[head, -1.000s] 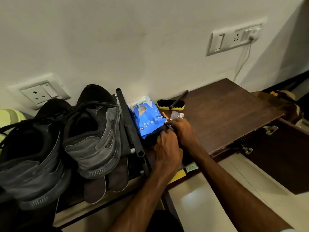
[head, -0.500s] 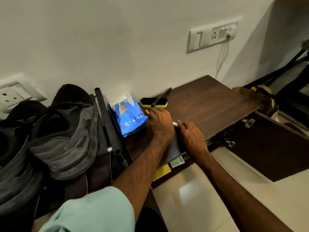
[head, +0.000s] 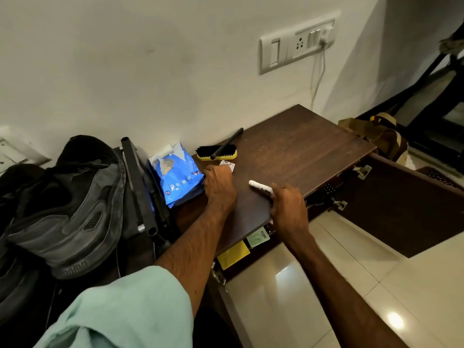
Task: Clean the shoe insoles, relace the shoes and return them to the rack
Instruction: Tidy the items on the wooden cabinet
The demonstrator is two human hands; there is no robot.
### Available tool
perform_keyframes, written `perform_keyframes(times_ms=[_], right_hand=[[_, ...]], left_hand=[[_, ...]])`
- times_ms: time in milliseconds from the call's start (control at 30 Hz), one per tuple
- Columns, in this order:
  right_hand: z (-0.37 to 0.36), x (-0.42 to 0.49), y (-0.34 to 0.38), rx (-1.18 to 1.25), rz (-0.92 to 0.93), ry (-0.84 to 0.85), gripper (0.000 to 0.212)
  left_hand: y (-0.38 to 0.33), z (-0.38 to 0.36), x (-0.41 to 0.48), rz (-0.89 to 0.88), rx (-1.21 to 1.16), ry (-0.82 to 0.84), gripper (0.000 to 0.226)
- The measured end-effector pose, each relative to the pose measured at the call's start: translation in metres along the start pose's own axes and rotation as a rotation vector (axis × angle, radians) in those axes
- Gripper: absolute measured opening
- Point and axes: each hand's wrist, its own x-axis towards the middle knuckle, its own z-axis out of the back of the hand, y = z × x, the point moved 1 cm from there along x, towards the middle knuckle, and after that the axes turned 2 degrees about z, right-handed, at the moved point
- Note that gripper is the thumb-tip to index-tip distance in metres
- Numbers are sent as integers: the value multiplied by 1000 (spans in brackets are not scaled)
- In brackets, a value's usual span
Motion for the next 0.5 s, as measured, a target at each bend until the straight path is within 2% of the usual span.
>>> perform_keyframes(times_ms=[100, 200, 300, 433, 500], right_hand=[[12, -11, -5, 209, -100, -72, 16], [28, -25, -11, 440, -226, -143, 20], [36, -40, -25, 608, -347, -139, 21], [48, -74, -46, 1004, -542, -114, 15], [49, -99, -59, 1098, -629, -90, 19]], left_hand=[[1, 10, -8, 10, 7, -13, 40], [-2, 20, -25, 55, -38, -16, 44], [-7, 31, -48, 38, -80, -23, 39], [-16, 46, -107, -86, -291, 17, 23], [-28, 34, -147, -129, -498, 155, 22]])
